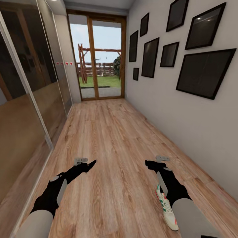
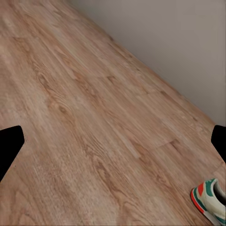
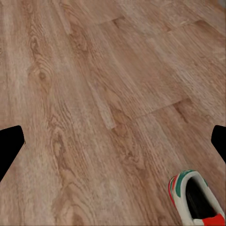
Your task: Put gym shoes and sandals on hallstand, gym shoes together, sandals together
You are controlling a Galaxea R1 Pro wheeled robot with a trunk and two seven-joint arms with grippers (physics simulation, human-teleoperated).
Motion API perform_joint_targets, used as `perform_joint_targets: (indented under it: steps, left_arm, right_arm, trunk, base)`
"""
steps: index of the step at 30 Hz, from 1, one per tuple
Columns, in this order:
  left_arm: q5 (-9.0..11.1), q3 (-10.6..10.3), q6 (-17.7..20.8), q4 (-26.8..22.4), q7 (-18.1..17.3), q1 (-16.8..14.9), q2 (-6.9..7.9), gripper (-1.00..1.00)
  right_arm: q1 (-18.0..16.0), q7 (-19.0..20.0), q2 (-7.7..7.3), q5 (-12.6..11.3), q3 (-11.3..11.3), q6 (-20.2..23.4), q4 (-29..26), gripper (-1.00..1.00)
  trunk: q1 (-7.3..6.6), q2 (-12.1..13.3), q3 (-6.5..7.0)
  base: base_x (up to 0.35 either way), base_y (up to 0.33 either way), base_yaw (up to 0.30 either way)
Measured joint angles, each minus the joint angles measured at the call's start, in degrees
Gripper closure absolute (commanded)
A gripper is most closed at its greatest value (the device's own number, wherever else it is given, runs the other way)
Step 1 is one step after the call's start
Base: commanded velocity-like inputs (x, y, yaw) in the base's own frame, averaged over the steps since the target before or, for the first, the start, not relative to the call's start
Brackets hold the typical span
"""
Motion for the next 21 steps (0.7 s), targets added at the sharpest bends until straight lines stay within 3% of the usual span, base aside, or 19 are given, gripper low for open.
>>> perform_joint_targets:
  steps: [21]
  left_arm:
    - [0.0,0.0,0.0,0.0,0.0,-0.02,0.0,-1.0]
  right_arm:
    - [0.0,0.0,0.0,0.0,-0.07,0.0,0.0,-1.0]
  trunk:
    - [0.0,0.0,0.0]
  base:
    - [0.317,0.17,0.0]
